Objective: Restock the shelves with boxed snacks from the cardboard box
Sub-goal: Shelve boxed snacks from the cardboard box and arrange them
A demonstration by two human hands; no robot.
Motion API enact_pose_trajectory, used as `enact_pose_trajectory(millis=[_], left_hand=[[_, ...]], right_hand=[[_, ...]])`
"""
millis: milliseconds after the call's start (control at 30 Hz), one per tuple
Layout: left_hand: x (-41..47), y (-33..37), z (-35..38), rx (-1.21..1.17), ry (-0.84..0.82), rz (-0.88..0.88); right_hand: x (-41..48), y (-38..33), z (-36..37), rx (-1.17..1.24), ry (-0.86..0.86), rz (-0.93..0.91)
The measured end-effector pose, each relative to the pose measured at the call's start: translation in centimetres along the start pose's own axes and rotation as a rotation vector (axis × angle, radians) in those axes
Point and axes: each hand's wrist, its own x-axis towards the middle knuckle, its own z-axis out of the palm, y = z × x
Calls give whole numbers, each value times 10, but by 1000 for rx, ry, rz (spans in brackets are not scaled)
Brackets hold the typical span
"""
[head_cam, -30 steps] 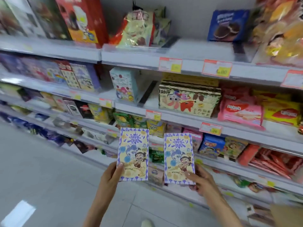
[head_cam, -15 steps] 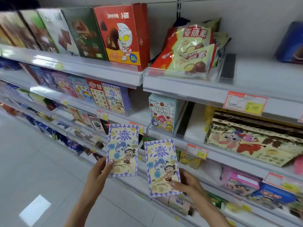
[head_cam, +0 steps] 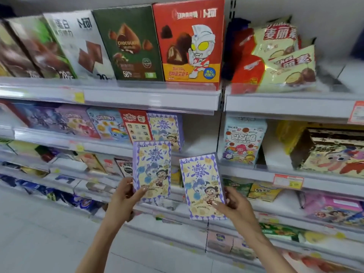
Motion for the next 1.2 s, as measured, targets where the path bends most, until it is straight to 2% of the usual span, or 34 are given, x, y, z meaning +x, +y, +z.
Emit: enact_pose_trajectory(millis=[100, 233, 400, 567, 733, 900, 967, 1100, 1200], left_hand=[[17, -6, -18, 67, -11, 85], [31, -10, -32, 89, -58, 110], [34, -5, -29, 48, -78, 132], [31, -4, -27, -2, -112, 126], [27, -8, -33, 3, -128, 122], [25, -16, -41, 2, -105, 92], [26, -17, -44, -9, -95, 95], [28, -21, -53, -15, -93, 91], [29, -22, -59, 2, -106, 94]], right_hand=[[-1, -2, 29, -85, 212, -123], [4, -23, 57, -235, 559, -254], [36, -45, 73, -421, 772, -375], [76, -48, 79, -577, 785, -356], [106, -57, 83, -630, 771, -332], [134, -75, 89, -713, 669, -183], [146, -79, 91, -690, 607, -152], [167, -80, 90, -466, 444, -127], [179, -82, 89, -421, 382, -123]])
